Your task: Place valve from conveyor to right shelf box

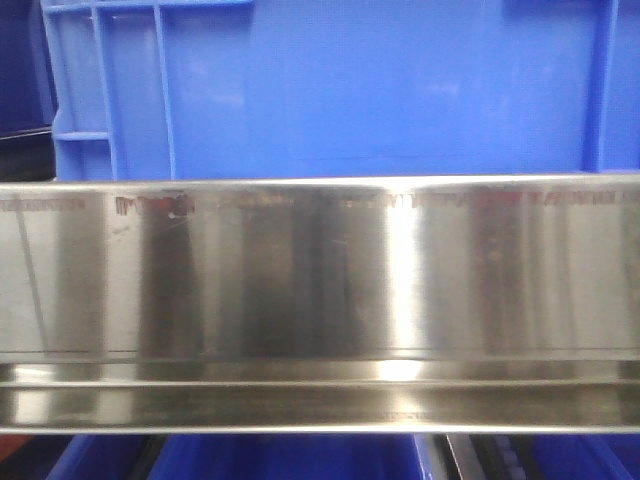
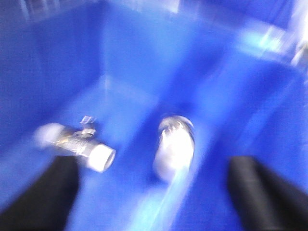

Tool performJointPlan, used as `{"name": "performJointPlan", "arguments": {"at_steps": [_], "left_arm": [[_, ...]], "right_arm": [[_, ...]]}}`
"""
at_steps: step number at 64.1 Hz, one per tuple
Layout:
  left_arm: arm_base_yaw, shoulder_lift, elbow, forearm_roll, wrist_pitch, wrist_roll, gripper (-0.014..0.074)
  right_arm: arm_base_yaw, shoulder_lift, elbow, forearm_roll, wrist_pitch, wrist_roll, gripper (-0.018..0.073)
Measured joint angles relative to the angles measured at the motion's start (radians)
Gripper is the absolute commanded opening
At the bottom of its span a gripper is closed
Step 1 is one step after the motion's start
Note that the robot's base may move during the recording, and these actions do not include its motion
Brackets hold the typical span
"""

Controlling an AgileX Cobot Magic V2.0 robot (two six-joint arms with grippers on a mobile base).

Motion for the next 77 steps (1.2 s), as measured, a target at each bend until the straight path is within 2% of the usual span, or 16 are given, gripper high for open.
{"name": "performJointPlan", "arguments": {"at_steps": [4,5,12,14,25,34,45,52,77], "left_arm": [[0.000,-0.032,0.000,0.000,-0.002,0.000,0.0261],[0.000,-0.044,0.000,0.000,-0.002,0.000,0.0213],[0.000,-0.106,0.000,0.004,-0.002,0.000,-0.0041],[0.000,-0.129,0.000,0.007,-0.002,0.000,-0.0116],[0.000,-0.255,-0.002,0.045,0.017,-0.020,-0.0111],[0.000,-0.379,0.059,0.111,0.027,-0.087,-0.0111],[0.000,-0.584,0.276,0.245,-0.039,-0.234,-0.0111],[0.000,-0.743,0.442,0.284,-0.106,-0.298,-0.0111],[0.000,-1.259,0.882,0.296,-0.273,-0.329,-0.0111]], "right_arm": [[0.000,-0.046,0.000,0.000,0.000,0.000,0.0102],[0.000,-0.069,0.000,0.000,0.003,0.000,0.0041],[0.000,-0.156,0.000,0.000,0.027,0.007,-0.0169],[-0.002,-0.185,0.000,0.000,0.034,0.019,-0.0163],[-0.056,-0.331,0.059,0.000,0.038,0.059,-0.0159],[-0.118,-0.448,0.183,-0.007,0.038,0.067,-0.0159],[-0.136,-0.597,0.372,-0.007,-0.010,0.068,-0.0159],[-0.138,-0.712,0.503,-0.007,-0.050,0.068,-0.0159],[-0.138,-1.082,0.854,-0.007,-0.078,0.069,-0.0162]]}}
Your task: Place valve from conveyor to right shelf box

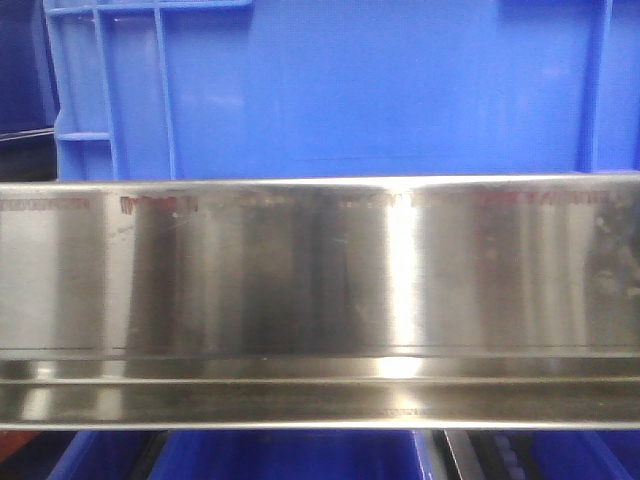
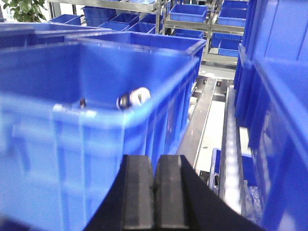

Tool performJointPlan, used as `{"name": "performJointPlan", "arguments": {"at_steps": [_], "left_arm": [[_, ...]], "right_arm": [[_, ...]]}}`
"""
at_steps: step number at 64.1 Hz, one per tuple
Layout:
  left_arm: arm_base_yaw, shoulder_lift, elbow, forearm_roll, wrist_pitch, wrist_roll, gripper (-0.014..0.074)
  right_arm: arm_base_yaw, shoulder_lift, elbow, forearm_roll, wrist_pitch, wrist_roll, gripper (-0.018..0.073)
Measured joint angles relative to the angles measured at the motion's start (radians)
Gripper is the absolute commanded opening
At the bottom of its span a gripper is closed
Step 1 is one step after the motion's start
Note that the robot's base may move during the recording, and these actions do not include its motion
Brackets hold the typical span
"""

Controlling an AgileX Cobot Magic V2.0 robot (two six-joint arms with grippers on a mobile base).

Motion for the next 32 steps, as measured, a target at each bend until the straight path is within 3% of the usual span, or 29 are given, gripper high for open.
{"name": "performJointPlan", "arguments": {"at_steps": [15,32], "left_arm": [[0.000,-0.173,0.164,-0.005,-0.032,0.000,-0.0111],[0.000,-0.206,0.196,-0.008,-0.036,0.000,-0.0111]], "right_arm": [[0.000,-0.122,0.129,0.000,0.000,0.001,-0.0162],[0.000,-0.131,0.160,0.000,-0.005,0.001,-0.0162]]}}
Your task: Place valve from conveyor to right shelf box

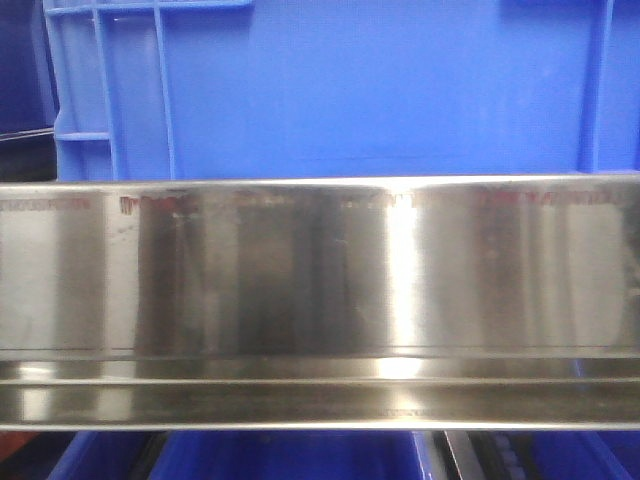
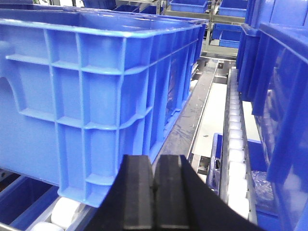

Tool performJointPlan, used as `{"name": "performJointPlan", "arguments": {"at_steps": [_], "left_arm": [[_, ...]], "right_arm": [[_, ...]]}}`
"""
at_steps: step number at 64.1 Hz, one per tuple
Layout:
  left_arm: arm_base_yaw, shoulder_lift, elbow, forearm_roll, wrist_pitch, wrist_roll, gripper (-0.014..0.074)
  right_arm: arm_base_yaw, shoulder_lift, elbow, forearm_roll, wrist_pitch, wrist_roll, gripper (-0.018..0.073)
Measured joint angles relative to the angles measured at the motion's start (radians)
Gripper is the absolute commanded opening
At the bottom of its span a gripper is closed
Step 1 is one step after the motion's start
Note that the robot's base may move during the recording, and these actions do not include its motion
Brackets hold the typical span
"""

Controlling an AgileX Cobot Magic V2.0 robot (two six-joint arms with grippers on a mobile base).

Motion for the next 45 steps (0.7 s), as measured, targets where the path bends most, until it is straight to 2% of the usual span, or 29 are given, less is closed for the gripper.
{"name": "performJointPlan", "arguments": {"at_steps": [37,45], "left_arm": [[0.000,0.000,0.002,0.000,-0.006,0.000,-0.0111],[0.022,-0.004,0.026,-0.033,-0.032,0.000,-0.0111]], "right_arm": [[0.000,0.000,0.000,0.000,-0.017,0.000,-0.0162],[0.000,0.000,0.000,0.000,-0.017,0.000,-0.0162]]}}
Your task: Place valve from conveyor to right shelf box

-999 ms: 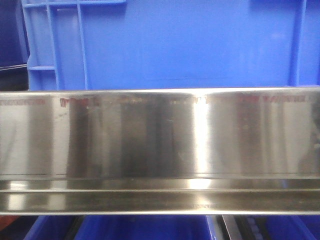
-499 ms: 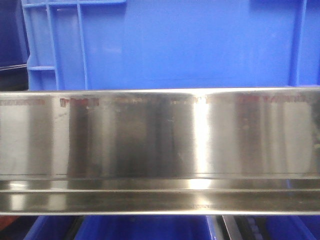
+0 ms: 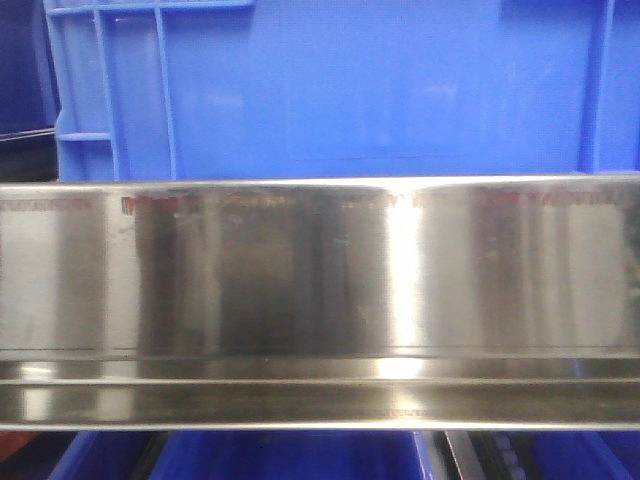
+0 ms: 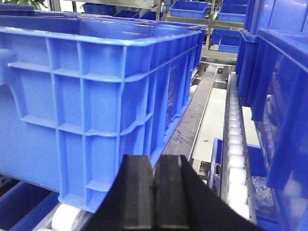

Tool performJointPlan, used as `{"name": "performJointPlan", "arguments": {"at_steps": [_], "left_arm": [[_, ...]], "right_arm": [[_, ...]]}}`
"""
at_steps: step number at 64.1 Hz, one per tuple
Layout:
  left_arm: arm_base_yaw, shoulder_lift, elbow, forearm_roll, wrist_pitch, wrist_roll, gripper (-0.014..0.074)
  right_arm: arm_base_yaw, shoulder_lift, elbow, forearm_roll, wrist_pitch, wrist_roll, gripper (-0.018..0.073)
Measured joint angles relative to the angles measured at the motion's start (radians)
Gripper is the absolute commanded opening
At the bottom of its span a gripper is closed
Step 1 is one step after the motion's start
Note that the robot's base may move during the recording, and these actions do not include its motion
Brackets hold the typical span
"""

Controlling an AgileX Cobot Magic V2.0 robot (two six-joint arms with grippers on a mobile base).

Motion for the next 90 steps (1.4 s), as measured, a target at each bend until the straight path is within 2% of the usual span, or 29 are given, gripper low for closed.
{"name": "performJointPlan", "arguments": {"at_steps": [11,22,30,45,90], "left_arm": [[0.115,-0.029,0.119,-0.076,-0.133,0.000,-0.0111],[0.223,-0.066,0.282,-0.108,-0.291,0.041,-0.0111],[0.271,-0.068,0.361,-0.121,-0.329,0.048,-0.0111],[0.282,-0.068,0.456,-0.124,-0.383,0.050,-0.0111],[0.282,-0.068,0.460,-0.126,-0.395,0.051,-0.0111]], "right_arm": [[0.000,0.000,0.000,0.000,0.000,0.000,-0.0162],[0.000,0.000,0.000,0.000,0.000,0.000,-0.0162],[0.000,0.000,0.000,0.000,-0.002,0.000,-0.0162],[0.000,0.000,0.000,0.000,-0.002,0.000,-0.0162],[0.000,0.000,0.000,0.000,-0.002,0.000,-0.0162]]}}
